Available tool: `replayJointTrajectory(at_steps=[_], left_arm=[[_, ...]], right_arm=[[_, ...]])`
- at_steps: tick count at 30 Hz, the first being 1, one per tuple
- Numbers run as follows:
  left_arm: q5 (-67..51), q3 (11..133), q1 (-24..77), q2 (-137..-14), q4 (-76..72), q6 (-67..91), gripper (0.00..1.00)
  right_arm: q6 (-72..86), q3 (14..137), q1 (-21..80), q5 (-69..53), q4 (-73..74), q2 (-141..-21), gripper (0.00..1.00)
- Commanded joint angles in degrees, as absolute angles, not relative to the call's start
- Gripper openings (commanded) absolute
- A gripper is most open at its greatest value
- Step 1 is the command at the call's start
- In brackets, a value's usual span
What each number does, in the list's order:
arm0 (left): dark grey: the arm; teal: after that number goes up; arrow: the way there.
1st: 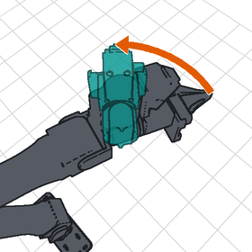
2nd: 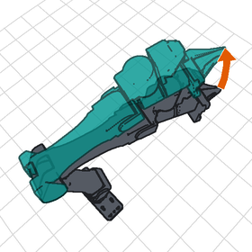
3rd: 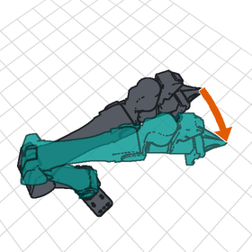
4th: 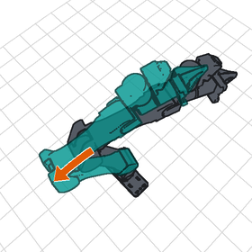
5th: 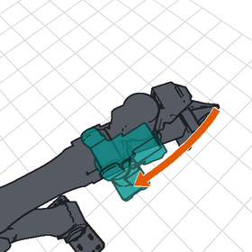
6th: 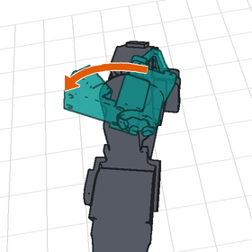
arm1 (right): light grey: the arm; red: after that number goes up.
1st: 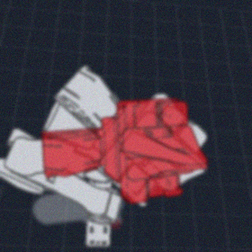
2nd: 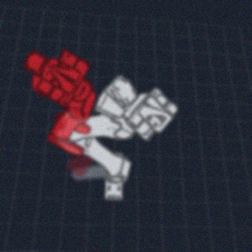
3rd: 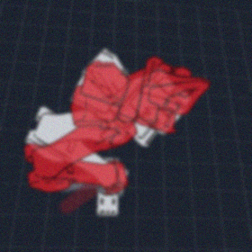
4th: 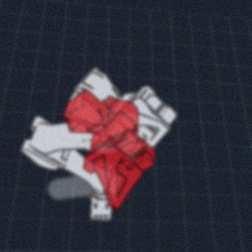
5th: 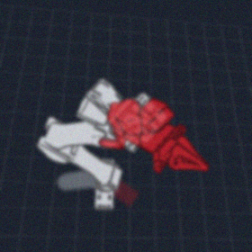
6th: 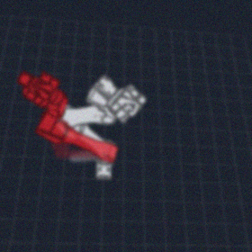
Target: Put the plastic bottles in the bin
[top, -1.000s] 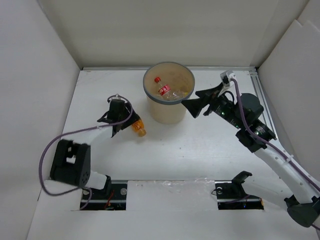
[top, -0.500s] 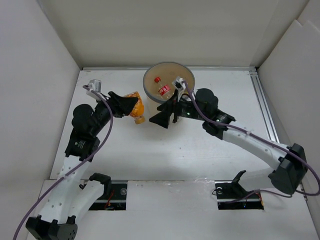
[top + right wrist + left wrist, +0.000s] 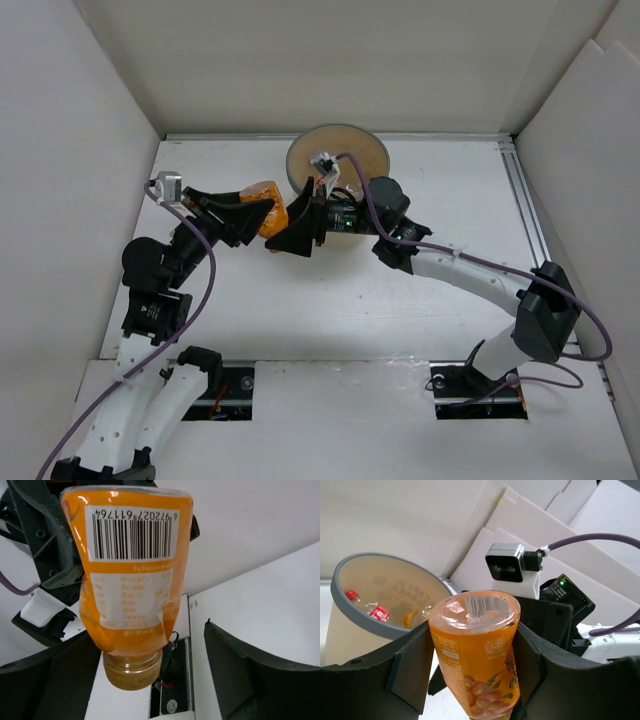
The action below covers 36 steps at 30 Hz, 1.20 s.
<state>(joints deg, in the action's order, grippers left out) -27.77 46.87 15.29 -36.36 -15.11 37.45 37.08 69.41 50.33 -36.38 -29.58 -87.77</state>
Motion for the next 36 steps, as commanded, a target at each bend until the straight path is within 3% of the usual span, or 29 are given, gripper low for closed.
replayJointTrajectory(at_steps=[1, 5, 6, 9, 10, 11, 12, 13, 19, 24, 30, 33, 36], left_arm=[[-27.07, 45.62, 15.38, -34.89, -22.76, 39.28, 0.00], [-26.54, 45.62, 15.38, -36.55, -25.31, 39.90, 0.00], [-26.54, 45.62, 15.38, -37.08, -25.31, 40.51, 0.00], [-26.54, 45.62, 15.38, -38.58, -27.50, 41.04, 0.00], [-26.54, 45.62, 15.38, -38.58, -27.51, 41.57, 0.05], [-25.85, 45.62, 15.38, -39.11, -28.03, 41.57, 0.18], [-25.84, 45.62, 15.38, -39.11, -28.04, 42.09, 0.39], [-24.36, 46.22, 15.38, -39.11, -28.04, 42.10, 0.98], [-18.82, 52.99, 15.38, -41.65, -21.38, 39.47, 1.00], [-4.94, 61.15, 15.38, -45.52, -9.60, 38.06, 1.00], [-0.88, 62.49, 15.38, -47.45, -2.55, 36.74, 1.00], [-0.88, 61.00, 15.38, -47.46, -2.02, 36.12, 1.00], [-0.27, 61.00, 15.38, -48.86, 0.43, 34.99, 1.00]], right_arm=[[40.87, 69.97, 51.06, -38.85, -38.93, -87.80, 0.85], [41.48, 69.96, 51.06, -38.33, -38.94, -87.80, 0.53], [42.01, 69.96, 51.06, -38.32, -38.94, -87.80, 0.35], [42.01, 69.96, 51.06, -38.32, -38.41, -87.80, 0.19], [42.01, 70.66, 51.06, -37.80, -38.41, -87.80, 0.06], [42.01, 70.66, 51.06, -37.79, -37.02, -87.80, 0.03], [42.01, 70.66, 51.06, -37.10, -36.48, -87.80, 0.01], [42.01, 70.66, 51.06, -37.09, -35.87, -87.80, 0.00], [38.94, 71.19, 47.47, -34.28, -30.77, -86.75, 0.00], [33.94, 73.91, 39.93, -30.95, -24.27, -85.69, 0.00], [25.68, 84.01, 31.30, -26.28, -8.89, -88.76, 0.00], [21.80, 88.85, 27.34, -24.87, -3.35, -91.65, 0.08], [20.22, 91.66, 25.22, -25.58, -0.10, -93.68, 0.28]])
